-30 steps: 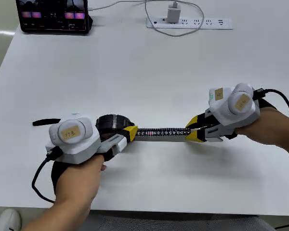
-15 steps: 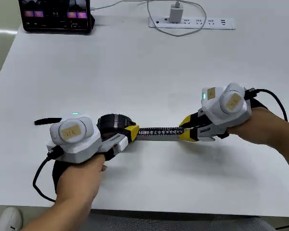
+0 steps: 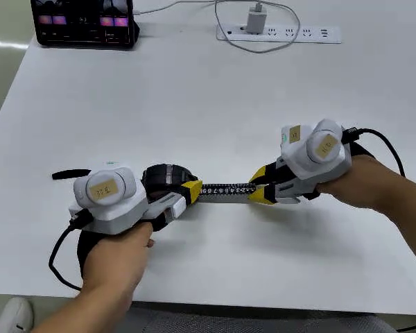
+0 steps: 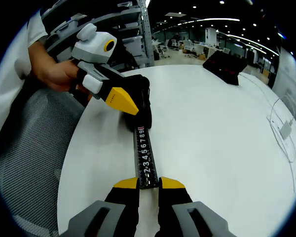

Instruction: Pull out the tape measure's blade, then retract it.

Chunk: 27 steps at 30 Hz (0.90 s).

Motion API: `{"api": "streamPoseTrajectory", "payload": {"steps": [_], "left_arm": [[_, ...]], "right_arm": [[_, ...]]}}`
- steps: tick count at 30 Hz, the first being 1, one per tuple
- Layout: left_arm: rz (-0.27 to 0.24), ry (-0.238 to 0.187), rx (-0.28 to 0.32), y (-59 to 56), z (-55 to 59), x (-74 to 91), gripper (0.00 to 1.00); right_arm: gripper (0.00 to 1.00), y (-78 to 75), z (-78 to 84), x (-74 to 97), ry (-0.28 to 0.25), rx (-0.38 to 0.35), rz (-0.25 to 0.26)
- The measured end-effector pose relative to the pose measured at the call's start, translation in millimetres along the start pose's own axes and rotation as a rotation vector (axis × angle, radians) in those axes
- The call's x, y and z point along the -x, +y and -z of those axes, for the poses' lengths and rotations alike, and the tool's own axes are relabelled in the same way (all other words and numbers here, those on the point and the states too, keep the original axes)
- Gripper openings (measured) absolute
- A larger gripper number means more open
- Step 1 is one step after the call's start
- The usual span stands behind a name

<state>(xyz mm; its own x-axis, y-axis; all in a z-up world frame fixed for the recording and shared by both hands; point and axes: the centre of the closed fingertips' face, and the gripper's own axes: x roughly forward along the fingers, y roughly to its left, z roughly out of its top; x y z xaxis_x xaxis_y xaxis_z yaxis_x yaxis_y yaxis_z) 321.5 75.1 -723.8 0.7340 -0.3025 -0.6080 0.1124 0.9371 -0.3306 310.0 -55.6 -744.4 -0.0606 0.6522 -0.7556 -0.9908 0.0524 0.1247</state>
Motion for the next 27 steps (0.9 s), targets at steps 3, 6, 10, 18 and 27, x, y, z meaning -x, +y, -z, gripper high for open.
{"api": "streamPoseTrajectory", "payload": {"steps": [3, 6, 10, 18, 27], "left_arm": [[0.001, 0.001, 0.004, 0.1, -0.2, 0.2, 0.58], [0.002, 0.001, 0.006, -0.2, -0.3, 0.1, 0.58], [0.002, 0.001, 0.006, -0.3, -0.2, 0.2, 0.58], [0.006, -0.001, 0.009, 0.2, -0.3, 0.3, 0.58], [0.006, 0.001, 0.010, 0.9, -0.2, -0.5, 0.58]], "right_arm": [[0.11, -0.6, -3.3, -2.3, -0.007, -0.001, -0.001], [0.11, -0.4, -6.0, -5.3, -0.012, 0.000, -0.002], [0.11, 0.1, -9.2, -8.9, -0.018, 0.000, -0.005], [0.11, 1.4, -17.0, -16.1, -0.035, -0.002, -0.012], [0.11, 3.7, -24.5, -23.3, -0.055, -0.007, -0.013]]}}
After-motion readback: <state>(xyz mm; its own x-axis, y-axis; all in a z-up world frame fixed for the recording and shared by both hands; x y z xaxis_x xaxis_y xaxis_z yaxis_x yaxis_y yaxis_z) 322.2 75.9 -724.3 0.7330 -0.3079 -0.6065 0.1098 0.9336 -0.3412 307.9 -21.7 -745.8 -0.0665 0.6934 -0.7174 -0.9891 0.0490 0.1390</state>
